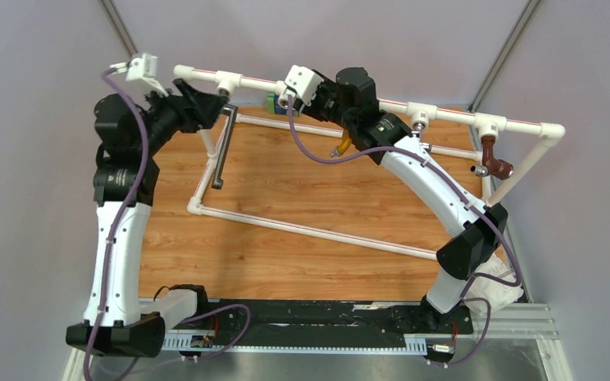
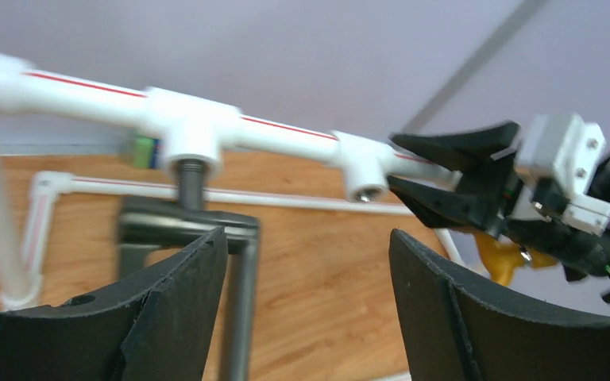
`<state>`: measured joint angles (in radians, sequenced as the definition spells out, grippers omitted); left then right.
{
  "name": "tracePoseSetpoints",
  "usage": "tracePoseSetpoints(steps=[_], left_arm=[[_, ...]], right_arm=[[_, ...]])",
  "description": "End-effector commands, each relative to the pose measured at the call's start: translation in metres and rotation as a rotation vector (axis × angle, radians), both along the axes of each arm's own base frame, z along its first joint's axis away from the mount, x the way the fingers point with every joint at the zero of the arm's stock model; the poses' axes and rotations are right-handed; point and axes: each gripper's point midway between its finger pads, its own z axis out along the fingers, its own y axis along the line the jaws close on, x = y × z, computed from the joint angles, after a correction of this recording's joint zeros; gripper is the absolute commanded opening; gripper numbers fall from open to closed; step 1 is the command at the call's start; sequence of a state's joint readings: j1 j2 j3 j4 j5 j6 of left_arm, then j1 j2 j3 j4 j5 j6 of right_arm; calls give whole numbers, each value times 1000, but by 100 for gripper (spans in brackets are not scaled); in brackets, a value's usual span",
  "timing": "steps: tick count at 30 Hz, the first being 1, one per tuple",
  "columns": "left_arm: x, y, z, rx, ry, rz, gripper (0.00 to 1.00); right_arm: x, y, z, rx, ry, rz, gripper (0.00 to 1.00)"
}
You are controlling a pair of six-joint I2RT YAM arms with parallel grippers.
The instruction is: Install the water faucets
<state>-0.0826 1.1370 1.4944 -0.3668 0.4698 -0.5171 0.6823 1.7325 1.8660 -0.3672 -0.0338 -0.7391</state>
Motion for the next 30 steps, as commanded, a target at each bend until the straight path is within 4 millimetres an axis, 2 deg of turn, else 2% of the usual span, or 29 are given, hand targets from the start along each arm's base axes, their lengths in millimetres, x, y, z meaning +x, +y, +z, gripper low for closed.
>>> tracePoseSetpoints(steps=[1, 7, 14, 21, 25, 27, 29, 30], left_arm=[[0, 48, 1, -97, 5, 132, 81], [5, 78, -22, -116, 43, 221, 83], [31, 77, -51, -180, 127, 190, 82], [57, 70, -57, -296, 156, 123, 77], [61, 67, -49, -326, 133, 97, 67], [60, 66, -42, -330, 113, 92, 59], [58, 63, -37, -325, 100, 81, 46], [58, 61, -38, -317, 102, 77, 35]], right_arm=[[-46, 56, -82, -20, 276, 197, 0], [-48, 56, -82, -18, 277, 204, 0], [-50, 58, -78, -8, 276, 219, 0], [-52, 61, -77, 0, 279, 237, 0], [-53, 62, -79, -1, 283, 244, 0], [-54, 63, -81, 0, 289, 248, 0], [-54, 63, -79, 5, 286, 251, 0], [-54, 64, -80, 3, 290, 252, 0]])
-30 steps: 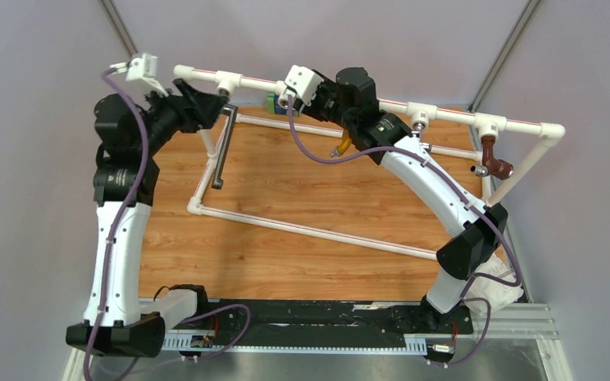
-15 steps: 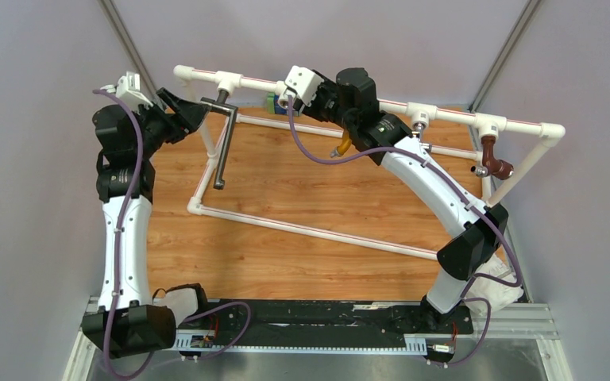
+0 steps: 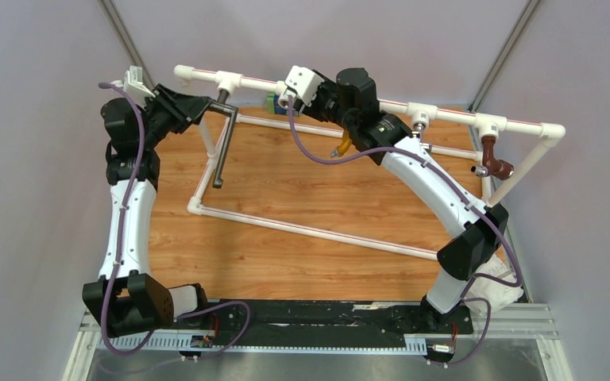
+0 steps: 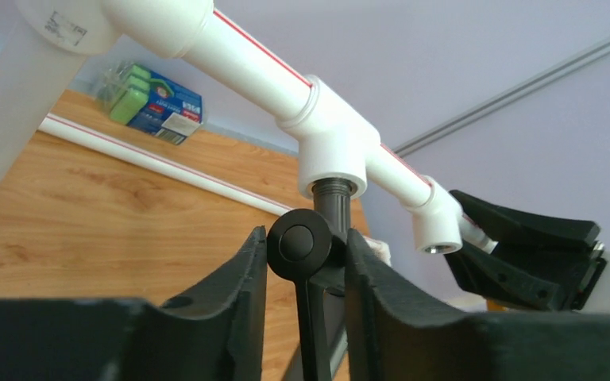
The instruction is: Install the water faucets
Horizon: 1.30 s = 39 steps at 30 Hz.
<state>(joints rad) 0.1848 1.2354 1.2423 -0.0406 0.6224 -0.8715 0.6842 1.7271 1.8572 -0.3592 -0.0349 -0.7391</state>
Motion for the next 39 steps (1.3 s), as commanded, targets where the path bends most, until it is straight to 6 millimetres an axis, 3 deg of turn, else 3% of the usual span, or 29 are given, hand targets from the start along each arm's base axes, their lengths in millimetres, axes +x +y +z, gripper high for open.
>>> tracePoseSetpoints(steps=[1, 5, 10, 14, 17, 20, 26, 32, 39], left_arm=[[-6, -9, 32, 12, -108, -29, 30], [-14, -25, 39, 94, -124, -42, 5], [-25, -42, 51, 237, -172, -46, 4], [-33, -67, 55, 283, -200, -106, 15], [-39, -94, 55, 269, -210, -178, 34], [-41, -121, 42, 256, -180, -256, 46], [-48, -165, 16, 241, -115, -381, 58], [-47, -166, 7, 253, -75, -366, 59], [-64, -147, 63, 287, -182, -286, 65]], right_arm=[[-53, 63, -80, 1, 293, 250, 0], [-53, 64, -81, 2, 295, 251, 0], [-53, 64, -80, 8, 297, 253, 0], [-54, 65, -78, 13, 299, 260, 0], [-55, 65, -78, 13, 301, 259, 0], [-55, 64, -78, 14, 302, 257, 0], [-55, 63, -77, 12, 294, 252, 0], [-55, 63, -81, 6, 302, 251, 0], [-54, 62, -81, 3, 298, 246, 0]])
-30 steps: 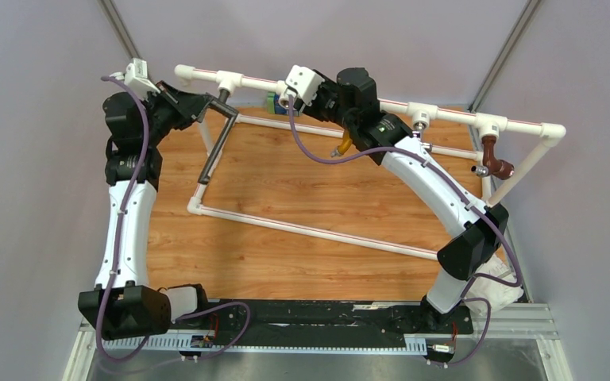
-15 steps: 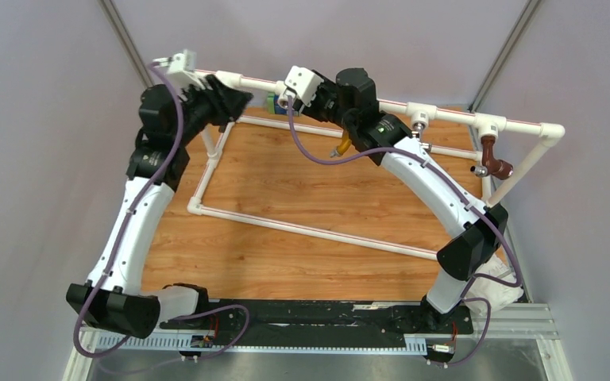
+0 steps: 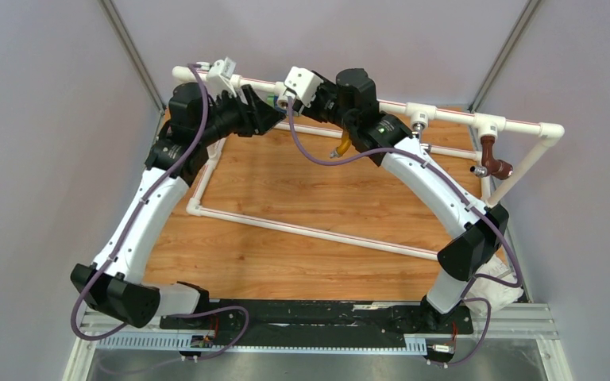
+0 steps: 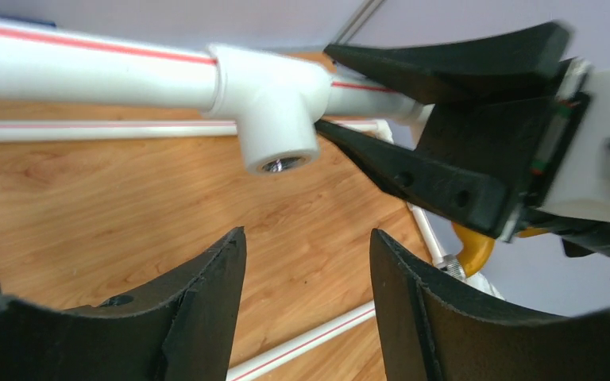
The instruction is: Install the water faucets
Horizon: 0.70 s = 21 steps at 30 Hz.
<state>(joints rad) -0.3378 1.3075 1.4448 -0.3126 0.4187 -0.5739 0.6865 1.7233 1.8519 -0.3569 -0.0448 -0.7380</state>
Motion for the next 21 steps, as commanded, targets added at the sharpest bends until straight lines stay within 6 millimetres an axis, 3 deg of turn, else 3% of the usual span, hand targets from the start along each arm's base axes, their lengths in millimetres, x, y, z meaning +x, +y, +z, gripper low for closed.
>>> tracePoseSetpoints(steps=[1, 9, 16, 21], left_arm=[[-25, 18, 80, -21, -191, 42, 65], [-51, 46, 134, -12, -320, 143, 71], [-51, 94, 138, 70, -323, 312, 77], [-38, 137, 121, 46, -261, 413, 77]], right_arm=[[-51, 60, -83, -3, 299, 234, 0], [-52, 59, -81, -2, 295, 233, 0], [-54, 59, -80, -1, 294, 235, 0], [-53, 58, -78, 1, 287, 236, 0]])
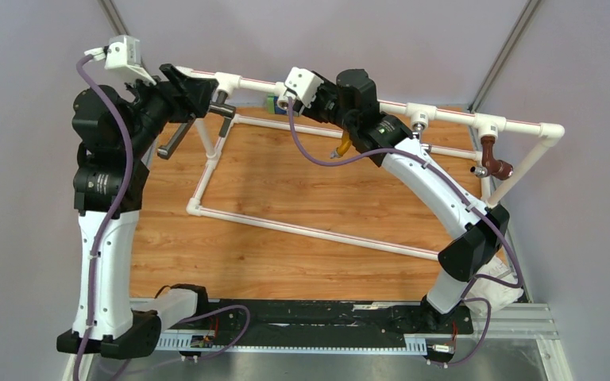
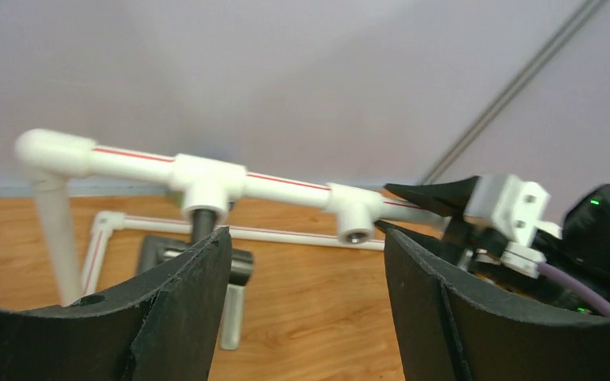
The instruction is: Install the water faucets
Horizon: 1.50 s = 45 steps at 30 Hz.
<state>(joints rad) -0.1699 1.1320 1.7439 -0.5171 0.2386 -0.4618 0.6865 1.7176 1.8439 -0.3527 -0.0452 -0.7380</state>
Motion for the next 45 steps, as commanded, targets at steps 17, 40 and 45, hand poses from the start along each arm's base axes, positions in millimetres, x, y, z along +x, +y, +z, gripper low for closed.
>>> tracePoseSetpoints(steps=[17, 40, 45], left_arm=[[65, 74, -109, -235, 268, 42, 78], [78, 57, -117, -408, 266, -92, 15], [71, 55, -107, -317, 224, -88, 13]], right_arm=[[-53, 59, -84, -6, 295, 239, 0], [-54, 60, -85, -5, 300, 247, 0], [-55, 61, -84, -1, 302, 252, 0]])
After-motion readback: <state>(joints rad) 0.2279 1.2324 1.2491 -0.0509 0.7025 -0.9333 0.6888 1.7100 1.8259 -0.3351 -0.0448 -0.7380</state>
